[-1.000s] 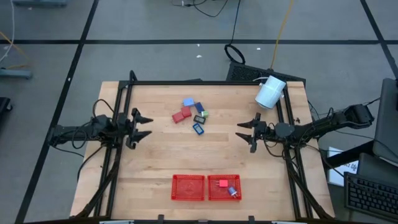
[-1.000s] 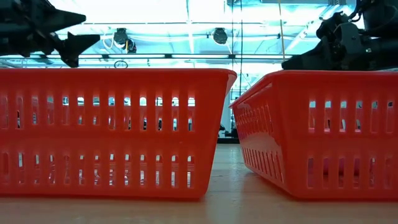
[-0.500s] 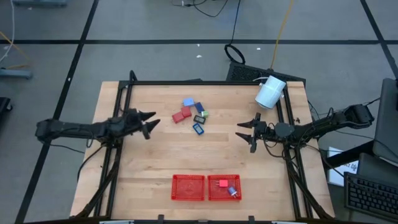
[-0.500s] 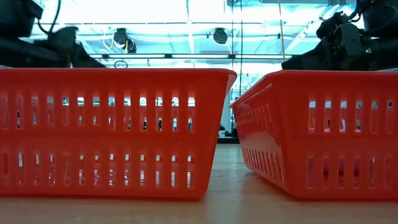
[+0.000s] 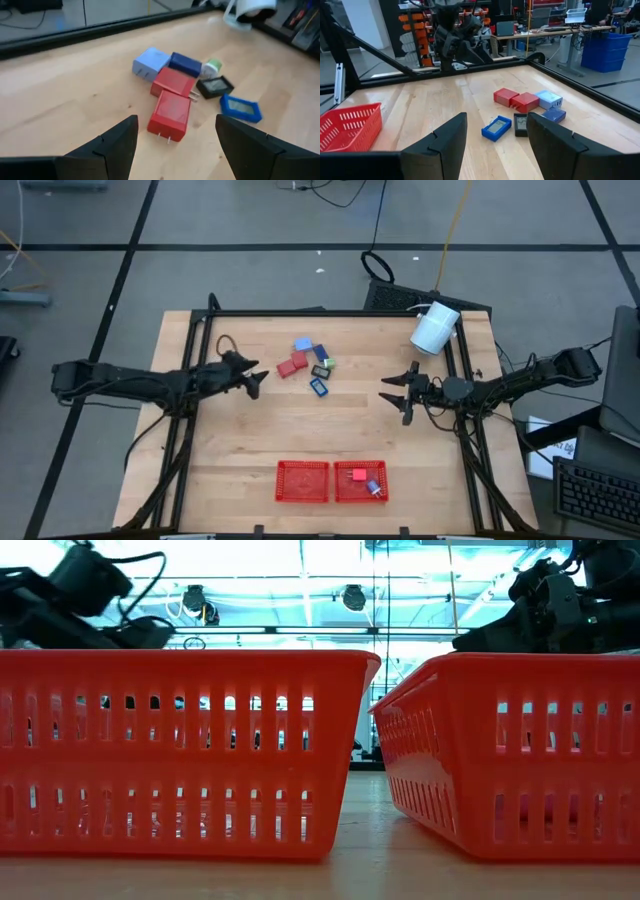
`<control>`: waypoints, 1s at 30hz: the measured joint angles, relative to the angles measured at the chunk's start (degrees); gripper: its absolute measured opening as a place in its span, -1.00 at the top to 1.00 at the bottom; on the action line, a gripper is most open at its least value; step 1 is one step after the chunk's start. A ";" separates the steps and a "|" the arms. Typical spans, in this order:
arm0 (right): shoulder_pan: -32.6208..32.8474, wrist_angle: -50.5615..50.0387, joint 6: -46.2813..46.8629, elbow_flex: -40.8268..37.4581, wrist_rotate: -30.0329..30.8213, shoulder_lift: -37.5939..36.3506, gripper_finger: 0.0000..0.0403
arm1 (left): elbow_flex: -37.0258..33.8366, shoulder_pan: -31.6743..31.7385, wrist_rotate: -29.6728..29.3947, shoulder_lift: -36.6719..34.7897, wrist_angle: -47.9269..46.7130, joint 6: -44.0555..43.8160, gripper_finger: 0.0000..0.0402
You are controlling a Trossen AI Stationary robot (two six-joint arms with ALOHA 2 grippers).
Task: Pick & Place Office items
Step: Put the left red charger adapter into the right red bin
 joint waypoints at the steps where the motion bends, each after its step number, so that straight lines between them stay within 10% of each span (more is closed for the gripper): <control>1: 0.00 -0.01 0.00 0.00 -0.01 0.01 0.03 | 1.15 0.26 0.05 1.85 0.00 1.47 -0.35; 30: 0.00 -0.07 0.02 0.00 -0.07 0.02 0.03 | 14.67 6.05 5.41 36.81 6.61 16.72 -0.35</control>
